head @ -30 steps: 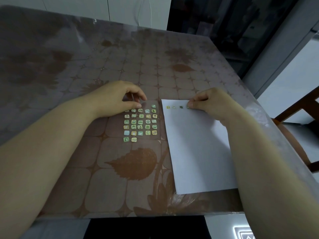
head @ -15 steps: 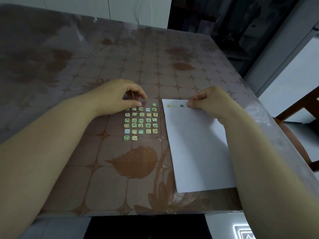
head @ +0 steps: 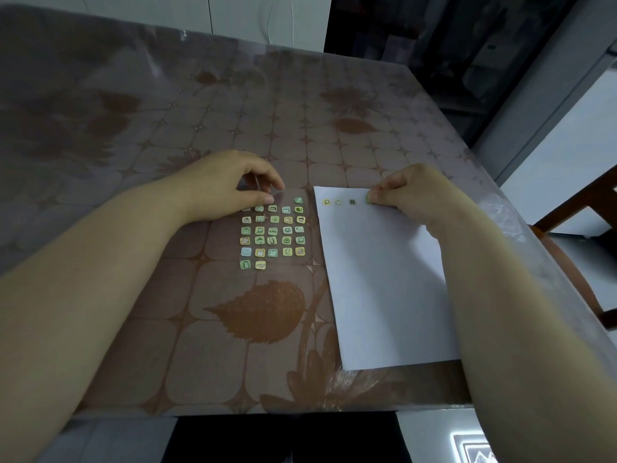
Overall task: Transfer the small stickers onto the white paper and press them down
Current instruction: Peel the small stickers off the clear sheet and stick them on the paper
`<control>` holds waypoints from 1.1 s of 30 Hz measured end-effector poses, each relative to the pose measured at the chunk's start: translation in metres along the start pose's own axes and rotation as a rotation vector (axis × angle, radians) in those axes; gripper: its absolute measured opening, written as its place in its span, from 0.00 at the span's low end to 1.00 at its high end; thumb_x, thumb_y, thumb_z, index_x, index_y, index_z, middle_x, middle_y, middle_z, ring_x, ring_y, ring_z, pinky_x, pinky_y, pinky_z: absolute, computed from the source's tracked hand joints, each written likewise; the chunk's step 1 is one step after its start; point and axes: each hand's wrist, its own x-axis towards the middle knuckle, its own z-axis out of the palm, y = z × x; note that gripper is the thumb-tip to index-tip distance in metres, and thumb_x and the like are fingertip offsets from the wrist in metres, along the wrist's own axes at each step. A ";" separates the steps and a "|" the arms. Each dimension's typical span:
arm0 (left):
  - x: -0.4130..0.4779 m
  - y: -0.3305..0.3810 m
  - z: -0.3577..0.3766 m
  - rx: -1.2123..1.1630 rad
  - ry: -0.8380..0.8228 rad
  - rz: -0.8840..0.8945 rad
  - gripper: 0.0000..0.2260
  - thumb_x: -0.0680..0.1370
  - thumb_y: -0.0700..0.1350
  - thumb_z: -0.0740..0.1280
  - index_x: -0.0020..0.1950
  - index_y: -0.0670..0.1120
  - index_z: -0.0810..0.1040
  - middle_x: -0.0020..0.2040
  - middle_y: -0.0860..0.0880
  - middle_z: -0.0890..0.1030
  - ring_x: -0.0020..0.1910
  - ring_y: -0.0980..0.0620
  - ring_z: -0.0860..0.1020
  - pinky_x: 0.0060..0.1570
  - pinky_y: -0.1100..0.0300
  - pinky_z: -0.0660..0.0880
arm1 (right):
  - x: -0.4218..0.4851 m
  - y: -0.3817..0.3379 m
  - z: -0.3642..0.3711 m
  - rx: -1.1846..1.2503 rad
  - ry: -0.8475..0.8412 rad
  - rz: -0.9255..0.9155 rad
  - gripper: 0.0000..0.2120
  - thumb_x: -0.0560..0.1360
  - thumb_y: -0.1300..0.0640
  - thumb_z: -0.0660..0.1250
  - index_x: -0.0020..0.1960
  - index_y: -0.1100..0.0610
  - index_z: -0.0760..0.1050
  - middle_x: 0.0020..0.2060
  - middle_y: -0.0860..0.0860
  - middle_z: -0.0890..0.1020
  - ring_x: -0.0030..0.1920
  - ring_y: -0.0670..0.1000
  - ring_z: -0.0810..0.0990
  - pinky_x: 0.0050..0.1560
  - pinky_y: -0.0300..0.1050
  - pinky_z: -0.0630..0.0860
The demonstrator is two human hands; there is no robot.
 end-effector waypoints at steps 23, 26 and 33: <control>0.000 0.002 0.000 0.029 0.004 0.001 0.07 0.74 0.46 0.65 0.51 0.53 0.79 0.46 0.56 0.77 0.46 0.63 0.74 0.45 0.71 0.67 | -0.003 -0.010 0.008 -0.180 0.101 -0.166 0.05 0.68 0.59 0.72 0.42 0.54 0.78 0.31 0.45 0.69 0.35 0.47 0.69 0.33 0.39 0.66; 0.000 0.004 0.000 0.043 0.001 0.005 0.08 0.75 0.45 0.65 0.52 0.52 0.79 0.45 0.57 0.75 0.45 0.62 0.74 0.45 0.71 0.67 | -0.008 -0.023 0.027 -0.185 0.154 -0.357 0.04 0.69 0.56 0.71 0.44 0.51 0.81 0.34 0.42 0.68 0.36 0.43 0.69 0.36 0.39 0.66; 0.000 0.006 0.000 0.073 0.015 0.018 0.08 0.75 0.43 0.64 0.52 0.49 0.80 0.47 0.52 0.77 0.48 0.54 0.75 0.52 0.56 0.71 | -0.004 -0.036 0.059 -0.267 0.103 -0.486 0.09 0.73 0.52 0.67 0.51 0.52 0.82 0.43 0.48 0.74 0.45 0.48 0.74 0.46 0.41 0.70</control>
